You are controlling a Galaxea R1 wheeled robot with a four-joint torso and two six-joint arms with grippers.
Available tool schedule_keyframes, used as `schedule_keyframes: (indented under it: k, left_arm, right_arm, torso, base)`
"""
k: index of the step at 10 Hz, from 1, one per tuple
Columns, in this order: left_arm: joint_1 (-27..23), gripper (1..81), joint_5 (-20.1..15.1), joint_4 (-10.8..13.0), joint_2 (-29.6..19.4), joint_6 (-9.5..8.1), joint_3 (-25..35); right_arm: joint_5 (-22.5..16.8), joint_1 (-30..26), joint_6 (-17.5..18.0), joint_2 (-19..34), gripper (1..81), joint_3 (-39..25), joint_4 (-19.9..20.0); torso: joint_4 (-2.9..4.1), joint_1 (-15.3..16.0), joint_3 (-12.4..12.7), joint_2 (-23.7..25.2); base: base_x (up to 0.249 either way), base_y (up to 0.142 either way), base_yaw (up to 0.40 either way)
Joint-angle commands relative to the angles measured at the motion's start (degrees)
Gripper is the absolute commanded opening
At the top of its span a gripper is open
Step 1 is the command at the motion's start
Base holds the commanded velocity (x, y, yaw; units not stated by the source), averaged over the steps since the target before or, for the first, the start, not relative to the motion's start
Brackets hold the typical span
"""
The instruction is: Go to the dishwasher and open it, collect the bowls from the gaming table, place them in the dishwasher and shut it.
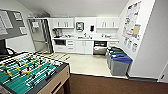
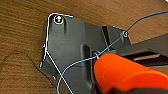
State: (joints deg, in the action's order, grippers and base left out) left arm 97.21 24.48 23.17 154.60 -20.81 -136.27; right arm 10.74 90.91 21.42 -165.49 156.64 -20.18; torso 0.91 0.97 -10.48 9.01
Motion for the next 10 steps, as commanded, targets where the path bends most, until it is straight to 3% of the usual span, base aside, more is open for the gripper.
schedule_keyframes:
  k: [1,10]
  left_arm:
    - [-1.1,1.0,-1.8,1.0,-1.3,0.33,0.2]
    - [-1.1,1.0,-1.8,1.0,-0.9,0.50,0.0]
  right_arm:
    - [-2.0,-2.3,-0.1,1.0,1.0,0.1,-0.5]
    - [-2.0,-2.2,-0.2,1.0,1.0,0.0,-0.5]
  torso:
    - [0.00,0.0,0.0,0.0]
    - [0.00,0.0,0.0,0.0]
  base:
    - [0.138,0.000,0.000]
    - [0.143,0.000,0.000]
